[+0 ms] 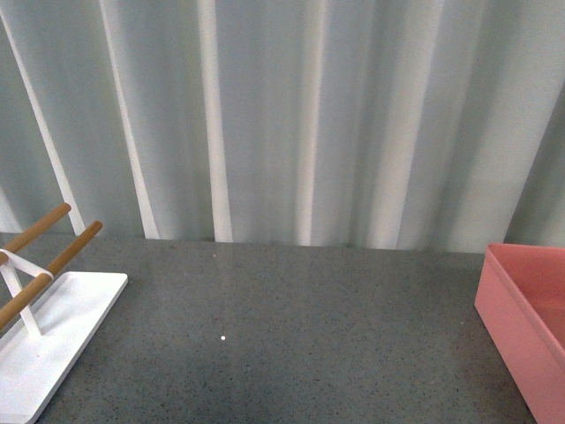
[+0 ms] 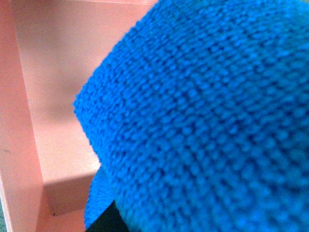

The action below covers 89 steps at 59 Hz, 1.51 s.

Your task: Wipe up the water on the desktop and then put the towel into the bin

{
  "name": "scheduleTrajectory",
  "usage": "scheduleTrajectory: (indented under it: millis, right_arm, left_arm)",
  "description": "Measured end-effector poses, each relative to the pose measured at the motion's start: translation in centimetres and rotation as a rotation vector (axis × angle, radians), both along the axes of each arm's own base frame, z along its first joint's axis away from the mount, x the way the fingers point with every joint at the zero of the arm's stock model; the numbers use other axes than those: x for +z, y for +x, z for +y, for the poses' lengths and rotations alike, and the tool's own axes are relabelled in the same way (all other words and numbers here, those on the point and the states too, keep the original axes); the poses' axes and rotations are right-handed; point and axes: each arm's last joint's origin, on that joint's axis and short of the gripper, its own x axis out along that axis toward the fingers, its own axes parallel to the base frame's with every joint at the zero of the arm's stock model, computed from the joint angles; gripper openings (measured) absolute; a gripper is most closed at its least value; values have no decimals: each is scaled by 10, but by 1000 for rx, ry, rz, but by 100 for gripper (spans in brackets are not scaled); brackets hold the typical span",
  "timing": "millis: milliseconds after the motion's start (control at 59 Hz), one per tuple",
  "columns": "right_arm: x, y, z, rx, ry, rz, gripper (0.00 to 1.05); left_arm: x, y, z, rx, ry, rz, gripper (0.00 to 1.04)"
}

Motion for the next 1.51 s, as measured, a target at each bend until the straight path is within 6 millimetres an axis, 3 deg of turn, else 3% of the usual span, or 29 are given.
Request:
scheduleTrajectory:
  millis: [169, 339, 830, 948, 1033, 1152, 1219, 1355, 1507]
  right_arm:
    - [0, 0, 0, 0, 0, 0, 71]
    - [0, 0, 0, -1, 0, 0, 99]
    - [0, 0, 0, 0, 6, -4, 98]
    - [-28, -16, 5, 187, 292, -451, 78]
    - [-45, -38, 15, 305, 303, -706, 64]
    - [-28, -62, 25, 393, 205, -1064, 43]
    - [-25, -78, 29, 403, 190, -1117, 30]
    - [-43, -104, 37, 400, 202, -1081, 4]
    - [-50, -126, 42, 395, 198, -1086, 3]
  left_arm:
    - [0, 0, 0, 0, 0, 0, 98]
    - [0, 0, 0, 0, 0, 0, 98]
    - [0, 0, 0, 0, 0, 0, 98]
    - [0, 0, 0, 5, 0, 0, 98]
    - [0, 0, 0, 0, 1, -1, 98]
    - [0, 0, 0, 0, 1, -2, 98]
    - [0, 0, 0, 1, 0, -2, 98]
    - [0, 0, 0, 0, 1, -2, 98]
    - [0, 0, 0, 0, 0, -2, 98]
